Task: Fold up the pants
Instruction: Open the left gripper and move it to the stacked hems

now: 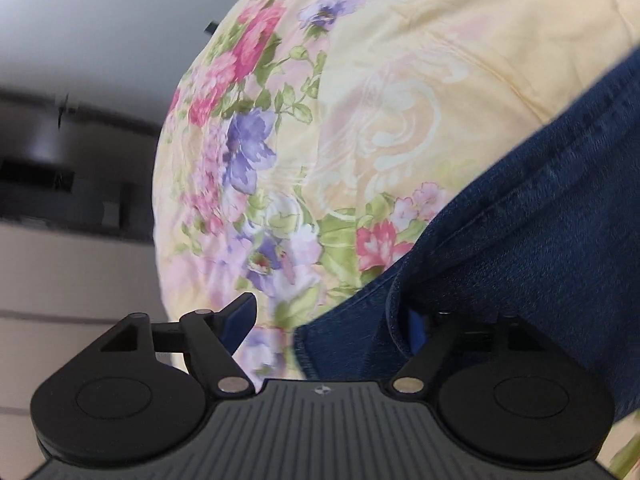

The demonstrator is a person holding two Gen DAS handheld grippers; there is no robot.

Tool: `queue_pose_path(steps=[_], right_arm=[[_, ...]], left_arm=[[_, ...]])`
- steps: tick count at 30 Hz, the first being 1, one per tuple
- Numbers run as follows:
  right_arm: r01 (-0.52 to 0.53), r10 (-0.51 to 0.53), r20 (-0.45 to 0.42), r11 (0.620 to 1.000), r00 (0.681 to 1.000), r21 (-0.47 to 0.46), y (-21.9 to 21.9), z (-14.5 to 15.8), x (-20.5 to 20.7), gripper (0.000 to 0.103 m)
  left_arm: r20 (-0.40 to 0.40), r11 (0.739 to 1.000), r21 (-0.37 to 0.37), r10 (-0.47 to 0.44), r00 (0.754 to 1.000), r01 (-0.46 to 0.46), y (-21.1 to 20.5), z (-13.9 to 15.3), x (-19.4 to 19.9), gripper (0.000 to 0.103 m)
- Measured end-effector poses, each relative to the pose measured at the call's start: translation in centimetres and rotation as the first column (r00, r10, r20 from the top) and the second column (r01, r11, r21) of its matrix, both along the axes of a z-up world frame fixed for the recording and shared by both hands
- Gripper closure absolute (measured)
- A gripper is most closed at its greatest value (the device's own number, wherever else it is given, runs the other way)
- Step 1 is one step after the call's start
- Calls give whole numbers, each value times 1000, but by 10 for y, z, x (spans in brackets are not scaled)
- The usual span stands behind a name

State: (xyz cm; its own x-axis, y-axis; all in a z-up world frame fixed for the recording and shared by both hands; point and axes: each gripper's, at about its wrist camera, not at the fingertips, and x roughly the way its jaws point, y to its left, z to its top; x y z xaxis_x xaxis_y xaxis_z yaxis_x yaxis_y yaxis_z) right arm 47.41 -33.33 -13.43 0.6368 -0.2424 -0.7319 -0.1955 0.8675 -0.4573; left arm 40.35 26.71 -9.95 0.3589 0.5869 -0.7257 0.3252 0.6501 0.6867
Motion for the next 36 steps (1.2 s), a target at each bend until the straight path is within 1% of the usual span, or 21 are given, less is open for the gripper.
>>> queue_pose_path(steps=[1,3,6,8,10,13,14,15,16,18,19,20,22,24,25,27,28,30,32,34,36], right_arm=[[0,0,4,1000,1000,3,2,4,-2,83],[0,0,16,1000,1000,-5,8,10,-7,78],[-7,7,13,1000,1000,1,16,19,-15,77],[-24,24,10,1000,1000,-9,22,24,-22,77],[-37,37,1,999,999,-17,26,28,-29,77],[-45,45,-3,999,999,-19,29,33,-39,77],[-42,42,-5,999,999,-18,29,34,-42,77],[-37,37,-8,999,999,-16,29,35,-45,77],[-35,35,-11,999,999,-13,29,36,-48,77],[-39,39,-14,999,999,-10,29,37,-54,77],[-42,41,-15,999,999,-10,29,37,-57,77],[-45,45,-18,999,999,-7,30,38,-60,77],[-47,47,-24,999,999,-5,30,38,-66,77],[-40,40,-24,999,999,4,31,38,-72,77],[-35,35,-21,999,999,13,31,39,-75,77],[-24,24,-7,999,1000,40,31,43,-84,77],[-19,19,1,998,1000,52,32,44,-90,77],[-13,12,12,997,1000,72,35,46,-102,77],[-15,13,17,997,1000,82,39,45,-116,77],[-18,17,16,996,1000,82,43,42,-129,77],[-17,17,6,996,1000,88,45,39,-139,77]], left_arm=[[-37,999,31,-38,999,40,-5,1,0,10],[-93,995,64,-73,993,80,-10,3,1,10],[-148,995,68,-61,987,72,-8,5,4,6],[-168,998,57,-30,985,40,-2,8,7,0],[-171,995,92,-18,985,34,-1,8,7,0],[-174,972,187,-112,978,144,-13,4,-1,0],[-162,965,208,-128,978,160,-15,5,-2,0],[-153,965,205,-131,980,161,-17,7,-3,0],[-151,974,168,-128,980,153,-16,11,-3,0],[-169,1000,4,-25,985,26,-5,26,1,0],[-159,997,-66,18,987,-29,2,34,1,0],[-127,997,-67,21,992,-30,6,40,-2,0],[-64,1000,-7,28,998,-28,13,48,-8,0],[-12,998,27,57,998,-56,22,56,-14,0],[20,997,26,78,997,-78,28,61,-18,0],[60,990,-66,130,990,-126,40,72,-29,2],[82,978,-129,175,981,-163,48,77,-37,2],[122,951,-218,248,961,-218,60,79,-54,5],[161,921,-285,321,933,-267,69,75,-75,6],[179,888,-351,373,910,-295,79,68,-95,14],[197,852,-414,428,882,-321,89,59,-116,18]])
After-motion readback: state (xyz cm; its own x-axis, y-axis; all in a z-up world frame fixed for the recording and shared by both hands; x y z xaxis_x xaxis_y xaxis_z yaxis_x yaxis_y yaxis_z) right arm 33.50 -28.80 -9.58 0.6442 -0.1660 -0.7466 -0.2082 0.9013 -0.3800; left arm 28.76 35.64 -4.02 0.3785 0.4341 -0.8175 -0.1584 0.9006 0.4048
